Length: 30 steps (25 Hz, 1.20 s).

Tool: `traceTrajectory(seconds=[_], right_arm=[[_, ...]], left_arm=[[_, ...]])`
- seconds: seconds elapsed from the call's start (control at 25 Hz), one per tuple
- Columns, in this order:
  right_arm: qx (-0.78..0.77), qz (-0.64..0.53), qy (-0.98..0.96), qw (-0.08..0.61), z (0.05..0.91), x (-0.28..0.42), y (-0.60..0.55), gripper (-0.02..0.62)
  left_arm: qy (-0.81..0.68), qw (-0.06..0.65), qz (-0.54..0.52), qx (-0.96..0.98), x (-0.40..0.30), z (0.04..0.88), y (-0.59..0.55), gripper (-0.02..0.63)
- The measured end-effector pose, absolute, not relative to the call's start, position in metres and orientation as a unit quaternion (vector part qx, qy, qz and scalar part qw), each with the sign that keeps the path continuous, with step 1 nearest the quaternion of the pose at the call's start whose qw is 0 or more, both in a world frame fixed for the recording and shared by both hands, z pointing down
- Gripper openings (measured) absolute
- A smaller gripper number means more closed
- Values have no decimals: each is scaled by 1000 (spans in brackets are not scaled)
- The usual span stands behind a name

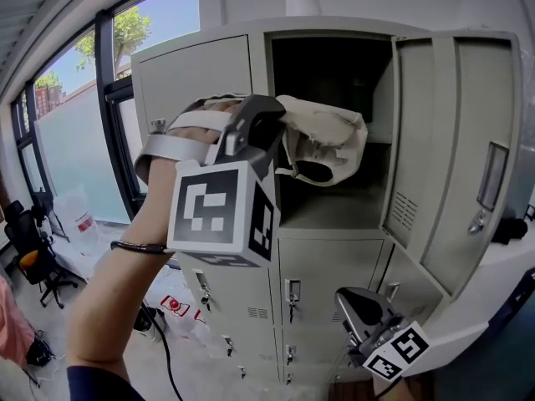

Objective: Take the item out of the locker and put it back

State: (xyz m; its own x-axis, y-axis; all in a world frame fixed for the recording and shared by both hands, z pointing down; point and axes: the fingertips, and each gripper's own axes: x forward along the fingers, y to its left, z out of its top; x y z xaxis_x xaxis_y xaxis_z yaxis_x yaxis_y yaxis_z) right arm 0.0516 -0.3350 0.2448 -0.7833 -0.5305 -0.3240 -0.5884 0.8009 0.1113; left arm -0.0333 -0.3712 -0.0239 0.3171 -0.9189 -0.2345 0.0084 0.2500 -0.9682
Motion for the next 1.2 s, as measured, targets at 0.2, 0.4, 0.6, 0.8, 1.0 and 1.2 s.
traceTrajectory(seconds=[0.2,0.4,0.6,0.8,1.0,1.2], right_arm=[[-304,114,936,139,240,39,-322,5],[-314,123,933,128,246,23,-307,5],[-325,119,931,118,251,18,-306,5],[-337,114,928,110,257,12,-306,5],[-348,104,926,106,265,6,-310,5],[-361,82,924,97,281,9,-311,5]], left_arm=[[460,635,-328,-526,-57,9,-337,18],[460,608,-293,-577,-81,50,-315,19],[461,573,-266,-623,-99,89,-314,20],[462,538,-238,-664,-115,127,-317,20],[462,492,-207,-708,-127,159,-320,20],[461,451,-184,-742,-131,194,-322,18]])
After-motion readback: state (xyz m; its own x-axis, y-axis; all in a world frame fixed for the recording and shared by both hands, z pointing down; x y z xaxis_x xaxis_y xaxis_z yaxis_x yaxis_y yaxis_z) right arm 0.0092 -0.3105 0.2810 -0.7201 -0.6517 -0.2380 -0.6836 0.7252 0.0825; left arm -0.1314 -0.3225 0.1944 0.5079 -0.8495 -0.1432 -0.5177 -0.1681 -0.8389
